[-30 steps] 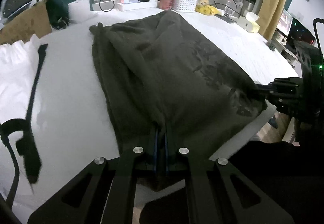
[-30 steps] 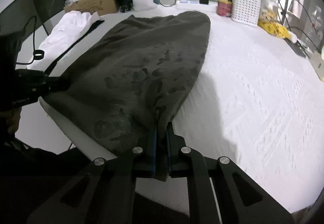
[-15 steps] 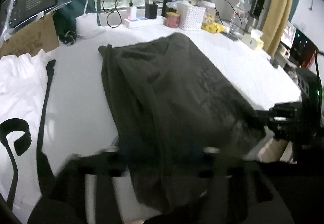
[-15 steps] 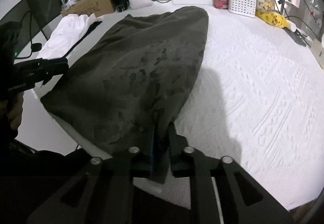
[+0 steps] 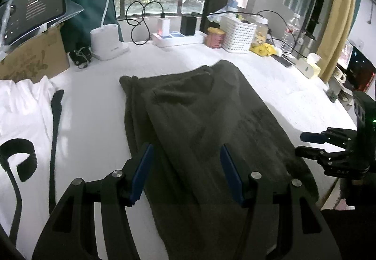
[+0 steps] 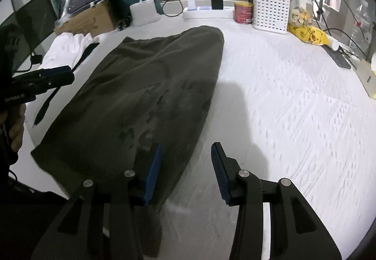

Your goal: Fold small clothes

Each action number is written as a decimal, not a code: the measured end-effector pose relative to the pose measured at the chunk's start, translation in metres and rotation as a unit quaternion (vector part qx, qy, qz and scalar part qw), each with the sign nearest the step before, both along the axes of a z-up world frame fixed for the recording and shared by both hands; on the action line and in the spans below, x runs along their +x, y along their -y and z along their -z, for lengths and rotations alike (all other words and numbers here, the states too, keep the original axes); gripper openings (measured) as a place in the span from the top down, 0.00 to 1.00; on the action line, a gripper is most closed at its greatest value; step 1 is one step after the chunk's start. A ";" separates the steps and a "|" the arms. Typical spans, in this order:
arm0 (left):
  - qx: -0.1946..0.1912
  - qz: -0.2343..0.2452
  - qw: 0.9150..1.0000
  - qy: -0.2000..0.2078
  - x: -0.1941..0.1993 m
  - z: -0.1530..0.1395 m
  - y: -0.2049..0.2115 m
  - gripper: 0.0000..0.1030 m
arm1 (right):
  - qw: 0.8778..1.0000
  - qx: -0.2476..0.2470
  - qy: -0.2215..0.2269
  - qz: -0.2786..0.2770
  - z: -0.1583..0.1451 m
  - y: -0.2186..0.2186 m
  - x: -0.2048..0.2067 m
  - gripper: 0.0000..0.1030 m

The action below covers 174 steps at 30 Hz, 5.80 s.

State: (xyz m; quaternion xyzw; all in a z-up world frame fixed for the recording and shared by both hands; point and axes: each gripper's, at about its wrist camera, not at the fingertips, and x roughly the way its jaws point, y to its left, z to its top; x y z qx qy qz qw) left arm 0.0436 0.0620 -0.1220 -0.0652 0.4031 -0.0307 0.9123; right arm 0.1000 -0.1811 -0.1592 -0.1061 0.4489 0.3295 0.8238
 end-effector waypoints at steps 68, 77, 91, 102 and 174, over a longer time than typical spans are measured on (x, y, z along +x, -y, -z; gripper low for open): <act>0.003 -0.011 1.000 -0.007 0.133 0.045 -0.068 0.95 | 0.998 0.056 -0.007 -0.008 0.024 -0.086 0.205 0.90; -0.001 -0.033 0.999 -0.023 0.127 0.041 -0.073 0.90 | 1.000 0.019 0.011 0.003 0.020 -0.089 0.198 0.69; -0.025 -0.037 0.999 0.002 0.077 0.017 -0.059 0.39 | 1.000 0.014 0.020 0.020 0.006 -0.058 0.144 0.65; -0.033 -0.012 0.999 -0.028 0.041 0.033 -0.028 0.39 | 1.000 0.012 0.014 0.025 0.009 -0.041 0.098 0.65; -0.001 0.047 0.999 -0.014 0.103 0.046 0.004 0.78 | 0.995 0.014 0.029 -0.093 0.028 -0.115 0.114 0.80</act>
